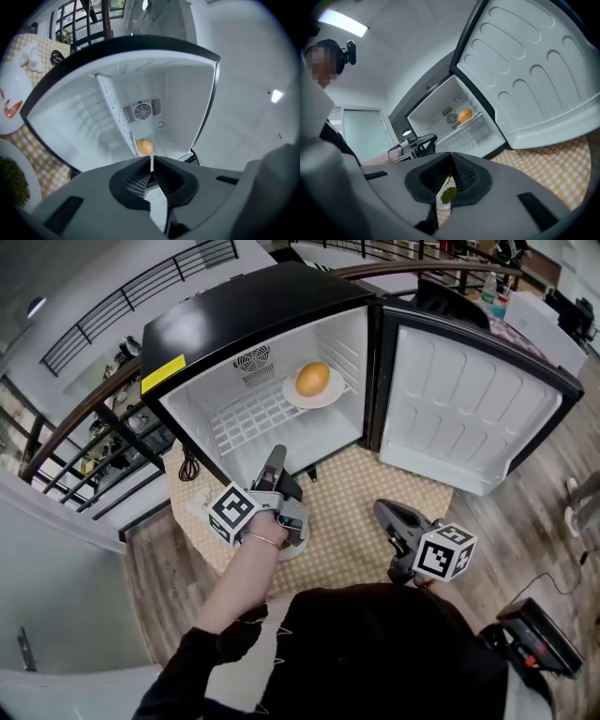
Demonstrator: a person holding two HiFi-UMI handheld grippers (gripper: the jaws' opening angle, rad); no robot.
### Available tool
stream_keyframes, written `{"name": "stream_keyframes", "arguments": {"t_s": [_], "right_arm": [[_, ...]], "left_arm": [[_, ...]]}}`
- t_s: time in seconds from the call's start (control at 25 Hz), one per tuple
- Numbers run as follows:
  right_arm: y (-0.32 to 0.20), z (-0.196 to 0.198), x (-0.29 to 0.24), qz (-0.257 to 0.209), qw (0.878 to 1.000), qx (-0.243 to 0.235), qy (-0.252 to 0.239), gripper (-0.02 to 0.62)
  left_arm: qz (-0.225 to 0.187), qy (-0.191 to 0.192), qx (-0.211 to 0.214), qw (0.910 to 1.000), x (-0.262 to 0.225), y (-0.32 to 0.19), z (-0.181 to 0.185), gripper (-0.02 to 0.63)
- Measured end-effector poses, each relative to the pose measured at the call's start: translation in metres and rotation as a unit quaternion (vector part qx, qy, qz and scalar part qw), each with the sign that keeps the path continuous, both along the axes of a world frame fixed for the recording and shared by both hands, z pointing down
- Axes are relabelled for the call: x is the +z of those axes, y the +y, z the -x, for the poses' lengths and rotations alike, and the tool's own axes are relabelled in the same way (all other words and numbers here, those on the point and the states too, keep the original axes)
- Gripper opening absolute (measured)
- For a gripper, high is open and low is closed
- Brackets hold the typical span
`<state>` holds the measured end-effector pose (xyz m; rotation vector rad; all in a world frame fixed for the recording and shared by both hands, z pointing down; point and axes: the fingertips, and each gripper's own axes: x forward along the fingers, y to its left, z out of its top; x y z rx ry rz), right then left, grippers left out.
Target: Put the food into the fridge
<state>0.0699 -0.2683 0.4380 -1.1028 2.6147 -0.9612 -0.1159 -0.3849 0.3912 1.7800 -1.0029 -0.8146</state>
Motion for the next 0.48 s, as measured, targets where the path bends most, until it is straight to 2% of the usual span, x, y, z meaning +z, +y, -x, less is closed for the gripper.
{"name": "stream_keyframes", "arguments": {"t_s": [0.32,0.4,0.48], "right_arm": [[0.06,0.036,-0.006,-0.012,1.0,0.026,-0.004,0.015],[0.074,0.043,-0.003,-0.015,0.999,0.027,-0.006,0.015],[0.09,0.05,-0.001,-0.015,0.999,0.031,-0.004,0.015]], "left_arm": [[-0.055,-0.037,0.05,0.9965,-0.021,0.065,0.027,0.018],[-0.065,-0.032,0.061,0.9955,-0.024,0.079,0.03,0.017],[-0.078,-0.009,0.077,0.9939,-0.03,0.096,0.028,0.017]]}}
